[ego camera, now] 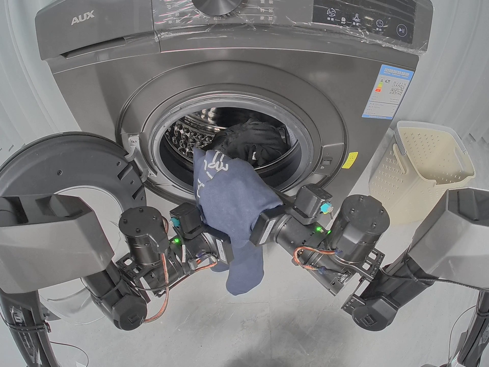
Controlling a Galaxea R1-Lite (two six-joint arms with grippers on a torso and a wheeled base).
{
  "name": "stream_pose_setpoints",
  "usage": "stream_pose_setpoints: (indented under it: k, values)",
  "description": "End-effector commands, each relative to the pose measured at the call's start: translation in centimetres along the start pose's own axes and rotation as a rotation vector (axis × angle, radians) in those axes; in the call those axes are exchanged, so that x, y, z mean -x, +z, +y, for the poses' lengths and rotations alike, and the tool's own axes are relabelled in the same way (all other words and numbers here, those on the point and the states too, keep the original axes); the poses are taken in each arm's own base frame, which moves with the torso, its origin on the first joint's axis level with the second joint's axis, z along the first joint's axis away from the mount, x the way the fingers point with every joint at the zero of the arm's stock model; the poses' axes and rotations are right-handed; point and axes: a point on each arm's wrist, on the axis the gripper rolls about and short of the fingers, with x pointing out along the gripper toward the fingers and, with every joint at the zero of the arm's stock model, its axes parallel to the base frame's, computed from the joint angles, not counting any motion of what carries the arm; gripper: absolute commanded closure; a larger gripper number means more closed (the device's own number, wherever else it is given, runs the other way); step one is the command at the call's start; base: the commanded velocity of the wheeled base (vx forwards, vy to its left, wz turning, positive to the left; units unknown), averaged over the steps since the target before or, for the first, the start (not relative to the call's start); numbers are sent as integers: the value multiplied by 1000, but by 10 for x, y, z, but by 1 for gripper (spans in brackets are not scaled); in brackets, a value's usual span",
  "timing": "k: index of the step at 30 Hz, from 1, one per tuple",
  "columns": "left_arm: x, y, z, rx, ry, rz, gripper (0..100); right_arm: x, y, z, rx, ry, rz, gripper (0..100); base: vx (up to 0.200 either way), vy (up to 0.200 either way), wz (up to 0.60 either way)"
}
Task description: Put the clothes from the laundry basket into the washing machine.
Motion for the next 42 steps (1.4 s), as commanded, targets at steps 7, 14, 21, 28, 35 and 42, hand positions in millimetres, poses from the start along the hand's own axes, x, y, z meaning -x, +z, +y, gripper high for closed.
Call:
stream_pose_setpoints:
  k: [7, 14, 21, 28, 35, 42]
  values:
    - [44, 43, -16, -6, -11, -83, 100, 28, -12, -39, 35, -113, 119, 0, 0, 0, 0]
    - [53, 39, -17, -5, -11, -54, 100, 38, -16, -41, 45, -117, 155, 0, 0, 0, 0]
    - [67, 49, -22, -9, -26, -76, 100, 68, 8, -25, 59, -19, 143, 0, 0, 0, 0]
    - [82, 67, -25, -14, -27, -137, 100, 103, 26, -16, 54, 77, 151, 0, 0, 0, 0]
    - [86, 79, -26, 22, -28, -185, 100, 124, 12, -23, 77, 79, 257, 0, 0, 0, 0]
    - [92, 73, -28, 17, -29, -156, 100, 121, 10, -31, 72, 37, 260, 0, 0, 0, 0]
